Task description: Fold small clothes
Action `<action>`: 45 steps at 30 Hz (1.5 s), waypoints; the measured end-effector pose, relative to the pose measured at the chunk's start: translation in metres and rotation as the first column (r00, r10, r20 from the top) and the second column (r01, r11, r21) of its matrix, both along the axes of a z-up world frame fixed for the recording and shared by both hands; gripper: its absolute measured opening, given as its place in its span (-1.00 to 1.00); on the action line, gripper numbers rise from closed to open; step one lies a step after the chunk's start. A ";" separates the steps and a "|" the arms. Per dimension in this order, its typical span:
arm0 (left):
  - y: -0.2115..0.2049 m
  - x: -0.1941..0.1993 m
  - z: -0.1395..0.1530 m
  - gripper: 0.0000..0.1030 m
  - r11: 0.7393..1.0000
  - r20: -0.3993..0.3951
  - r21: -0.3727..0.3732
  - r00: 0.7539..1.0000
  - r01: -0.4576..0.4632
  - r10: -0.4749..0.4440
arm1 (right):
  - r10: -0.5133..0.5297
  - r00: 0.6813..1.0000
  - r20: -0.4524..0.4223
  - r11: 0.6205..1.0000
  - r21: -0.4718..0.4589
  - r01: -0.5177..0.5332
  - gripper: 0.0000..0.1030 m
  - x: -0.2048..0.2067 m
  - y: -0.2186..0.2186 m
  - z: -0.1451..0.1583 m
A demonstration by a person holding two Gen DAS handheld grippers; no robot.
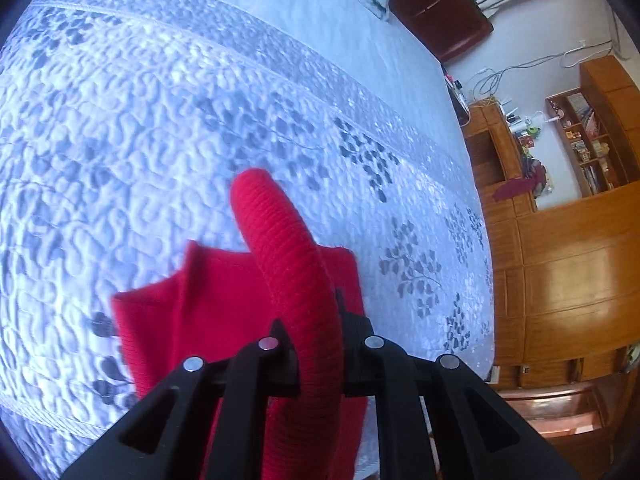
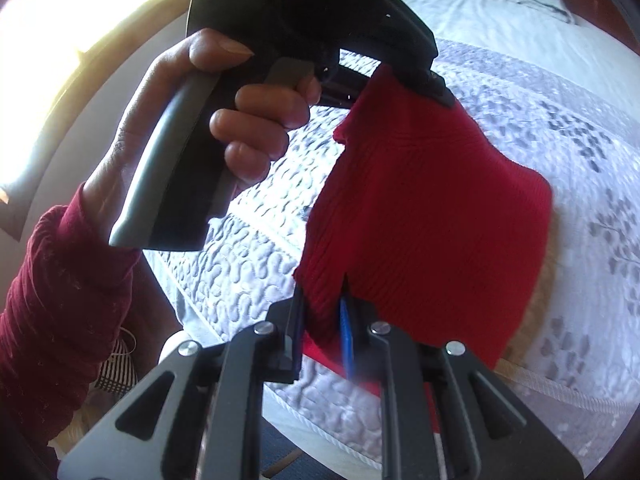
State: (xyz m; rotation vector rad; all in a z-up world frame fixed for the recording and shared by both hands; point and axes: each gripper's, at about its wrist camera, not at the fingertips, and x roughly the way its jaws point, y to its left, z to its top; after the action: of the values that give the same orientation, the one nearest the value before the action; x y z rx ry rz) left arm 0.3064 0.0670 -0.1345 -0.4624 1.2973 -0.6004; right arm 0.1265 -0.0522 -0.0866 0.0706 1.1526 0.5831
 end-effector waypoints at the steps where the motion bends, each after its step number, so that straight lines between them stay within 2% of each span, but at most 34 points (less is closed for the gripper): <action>1: 0.007 0.001 -0.006 -0.80 1.000 -0.004 0.006 1.000 -0.005 0.005 | 0.011 1.000 -0.005 1.000 -0.008 -0.011 -0.73 0.001 0.007 -0.005; 10: 0.044 -0.002 -0.090 -0.79 0.998 -0.092 0.061 0.995 -0.030 0.036 | 0.072 0.991 -0.111 0.988 -0.131 -0.086 -0.73 -0.002 0.048 -0.077; 14: 0.048 -0.008 -0.106 -0.78 0.998 -0.084 0.055 0.996 -0.029 0.034 | 0.080 0.988 -0.130 0.980 -0.173 -0.102 -0.71 -0.008 0.052 -0.097; 17: 0.052 -0.013 -0.107 -0.75 0.999 -0.071 0.037 0.997 -0.035 0.037 | 0.086 0.986 -0.141 0.977 -0.183 -0.112 -0.54 -0.011 0.052 -0.105; 18: 0.053 -0.015 -0.106 -0.75 0.999 -0.070 0.036 0.997 -0.037 0.039 | 0.094 0.986 -0.141 0.977 -0.180 -0.119 -0.40 -0.013 0.052 -0.105; 22: 0.058 -0.032 -0.098 -0.68 0.998 -0.067 0.035 0.996 -0.052 0.054 | 0.109 0.980 -0.164 0.989 -0.077 -0.123 -0.11 -0.021 0.035 -0.097; 24: 0.058 -0.047 -0.093 -0.65 0.998 -0.050 0.047 0.998 -0.046 0.049 | 0.072 0.982 -0.176 0.997 -0.024 -0.078 -0.11 -0.026 0.014 -0.088; 26: 0.056 -0.070 -0.088 -0.61 0.998 -0.022 0.063 0.999 -0.030 0.031 | 0.019 0.989 -0.146 1.000 -0.018 -0.022 -0.10 -0.033 -0.015 -0.075; 28: 0.058 -0.094 -0.083 -0.51 0.997 0.004 0.080 1.000 -0.024 0.023 | -0.068 0.988 -0.137 0.998 -0.014 0.067 0.00 -0.041 -0.055 -0.065; 30: 0.059 -0.112 -0.083 -0.40 0.996 -0.003 0.090 1.000 -0.031 0.031 | -0.153 0.973 -0.176 0.988 0.006 0.156 0.00 -0.047 -0.091 -0.066; 34: 0.061 -0.152 -0.084 -0.37 0.995 -0.008 0.089 0.999 -0.043 0.044 | -0.263 0.928 -0.265 0.960 0.018 0.278 0.00 -0.053 -0.138 -0.086; 37: 0.058 -0.174 -0.087 -0.23 0.993 -0.011 0.113 0.999 -0.031 0.033 | -0.274 0.908 -0.317 0.949 0.064 0.309 0.00 -0.054 -0.149 -0.100; 42: 0.049 -0.188 -0.086 -0.24 0.981 0.036 0.196 0.999 -0.009 0.002 | -0.260 0.900 -0.351 0.953 0.055 0.297 0.00 -0.042 -0.138 -0.120; 44: 0.047 -0.189 -0.086 -0.39 0.976 0.034 0.219 0.999 -0.007 -0.001 | -0.262 0.891 -0.370 0.952 0.051 0.301 0.00 -0.038 -0.139 -0.130; 45: 0.045 -0.188 -0.086 -0.49 0.972 0.037 0.235 0.999 -0.005 -0.003 | -0.260 0.890 -0.375 0.952 0.056 0.302 -0.15 -0.036 -0.135 -0.130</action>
State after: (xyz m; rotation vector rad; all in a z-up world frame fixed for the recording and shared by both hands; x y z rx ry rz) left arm 0.1186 0.1120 -0.2205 -0.2555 1.3138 -0.4453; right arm 0.0906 -0.1871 -0.2170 0.4538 1.4377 0.3816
